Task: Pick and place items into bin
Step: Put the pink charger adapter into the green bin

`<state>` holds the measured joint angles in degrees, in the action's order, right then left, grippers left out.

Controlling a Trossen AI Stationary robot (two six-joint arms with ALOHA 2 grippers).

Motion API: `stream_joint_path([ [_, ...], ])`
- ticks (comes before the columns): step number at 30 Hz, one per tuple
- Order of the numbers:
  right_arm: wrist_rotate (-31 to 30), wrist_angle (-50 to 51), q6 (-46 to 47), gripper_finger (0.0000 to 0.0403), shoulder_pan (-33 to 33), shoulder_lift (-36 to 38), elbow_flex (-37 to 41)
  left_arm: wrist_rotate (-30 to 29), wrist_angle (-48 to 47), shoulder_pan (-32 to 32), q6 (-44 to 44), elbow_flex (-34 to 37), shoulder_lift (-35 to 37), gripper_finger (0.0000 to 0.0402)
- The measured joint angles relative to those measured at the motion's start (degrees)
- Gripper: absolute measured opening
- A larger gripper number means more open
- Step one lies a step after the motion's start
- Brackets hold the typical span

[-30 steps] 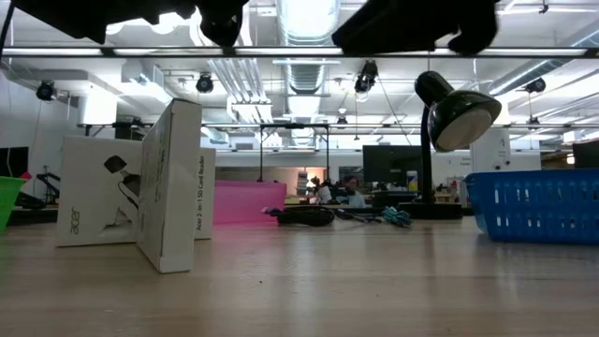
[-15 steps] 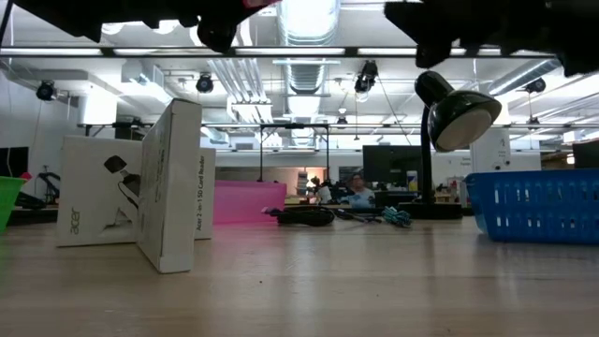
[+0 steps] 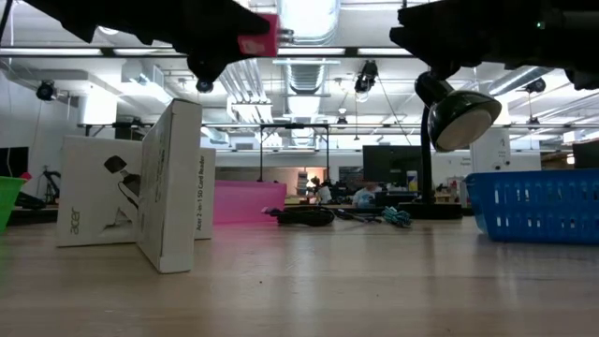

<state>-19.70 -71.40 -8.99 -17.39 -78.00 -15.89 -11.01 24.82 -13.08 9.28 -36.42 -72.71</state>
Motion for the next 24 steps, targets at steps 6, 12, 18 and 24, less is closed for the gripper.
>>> stream_joint_path([
  [6,-0.51,0.54,0.01,0.0198,0.00,0.00,-1.15,-0.11,-9.31,-0.04,9.57,-2.11,0.02,0.0140],
  [12,-3.33,0.53,-0.30,0.0198,0.18,0.00,-1.35,-0.24,-15.44,-0.04,15.04,-3.22,0.59,0.0140],
  [18,-4.54,0.57,-0.39,0.0198,0.20,0.00,-1.21,-0.19,-31.55,-0.04,22.09,-6.91,1.98,0.0140],
  [24,-4.52,0.90,-0.22,0.0198,0.20,0.00,-1.25,1.02,-51.01,-0.09,30.96,-12.37,3.87,0.0140],
])
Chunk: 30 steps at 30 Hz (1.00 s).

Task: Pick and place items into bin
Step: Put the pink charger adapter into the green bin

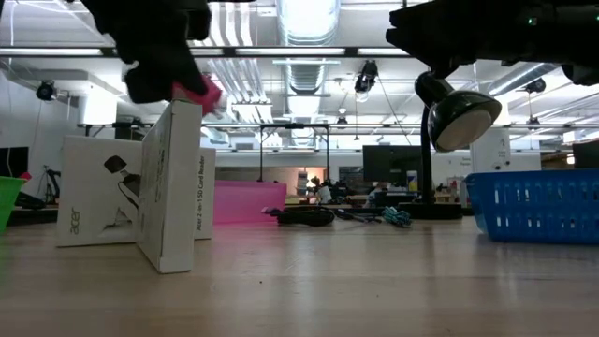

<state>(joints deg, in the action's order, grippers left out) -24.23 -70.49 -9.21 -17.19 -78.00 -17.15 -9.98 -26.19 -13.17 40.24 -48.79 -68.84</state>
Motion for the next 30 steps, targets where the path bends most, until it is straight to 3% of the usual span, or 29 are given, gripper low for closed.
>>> stream_joint_path([
  [7,0.02,0.00,0.02,0.0198,0.00,0.00,0.00,2.58,-13.08,-0.33,7.33,-3.77,1.74,0.0140],
  [20,0.07,0.01,-0.17,0.0198,0.00,0.00,0.00,8.81,-34.59,-0.44,24.97,-4.20,4.50,0.0140],
  [30,0.07,0.16,-1.08,0.0198,0.00,0.00,0.02,16.97,-42.44,-0.46,32.68,-4.20,4.44,0.0140],
])
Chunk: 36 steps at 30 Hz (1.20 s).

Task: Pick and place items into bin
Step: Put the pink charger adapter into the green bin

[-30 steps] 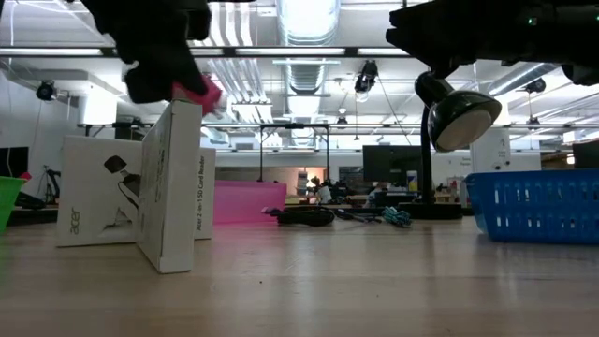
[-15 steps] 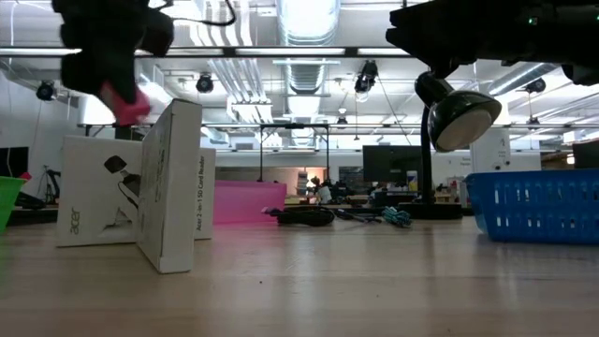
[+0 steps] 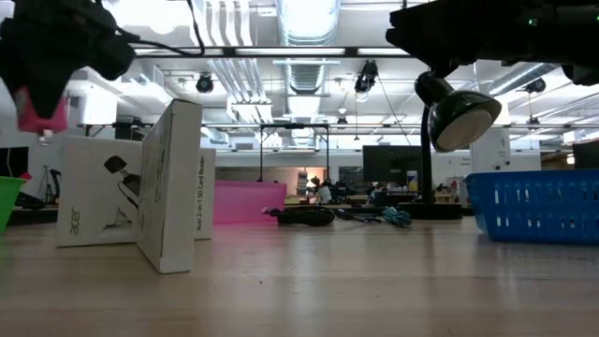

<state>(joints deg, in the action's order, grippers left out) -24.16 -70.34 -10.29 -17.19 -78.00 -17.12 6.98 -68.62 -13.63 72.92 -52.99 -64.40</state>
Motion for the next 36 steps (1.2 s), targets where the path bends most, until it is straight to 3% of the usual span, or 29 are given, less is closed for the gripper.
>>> stream_joint_path([
  [12,0.01,0.75,0.06,0.0198,0.00,-0.02,0.00,7.40,-4.49,-1.22,6.23,0.04,-0.07,0.0140],
  [20,0.02,1.08,-0.61,0.0198,-0.02,-0.07,0.00,7.72,-4.54,-3.39,7.02,0.11,-0.07,0.0140],
  [36,0.00,1.13,-0.82,0.0198,-0.02,-0.04,0.00,10.60,-3.70,-11.12,21.53,4.00,-0.10,0.0140],
])
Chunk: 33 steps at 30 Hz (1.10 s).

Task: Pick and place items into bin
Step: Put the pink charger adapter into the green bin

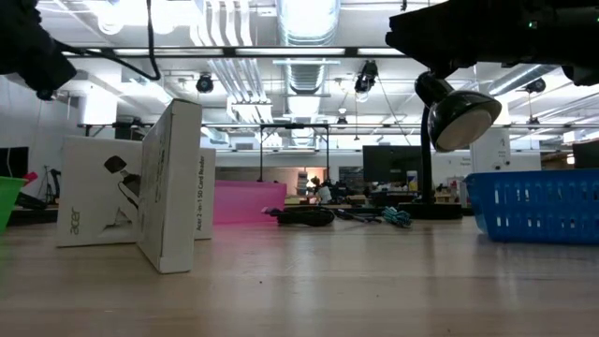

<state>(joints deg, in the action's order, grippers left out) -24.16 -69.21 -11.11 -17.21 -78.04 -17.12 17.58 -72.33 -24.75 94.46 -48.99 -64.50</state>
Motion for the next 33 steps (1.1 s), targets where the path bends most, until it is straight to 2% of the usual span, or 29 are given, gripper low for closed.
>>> stream_joint_path([
  [8,0.00,0.24,-0.02,0.0198,0.00,-0.01,0.02,-0.74,5.63,-3.12,1.19,0.45,-3.96,0.0140],
  [15,-0.03,0.42,-0.02,0.0198,0.00,0.00,0.04,0.83,8.31,-4.35,-2.08,0.79,-7.87,0.0140],
  [24,-0.06,0.42,-0.02,0.0198,0.02,0.00,0.04,3.03,9.40,-4.57,-1.83,1.84,-9.29,0.0140],
  [33,-0.19,0.42,-0.04,0.0198,0.02,0.00,0.04,4.94,14.79,-4.55,-1.86,4.20,-9.37,0.0140],
])
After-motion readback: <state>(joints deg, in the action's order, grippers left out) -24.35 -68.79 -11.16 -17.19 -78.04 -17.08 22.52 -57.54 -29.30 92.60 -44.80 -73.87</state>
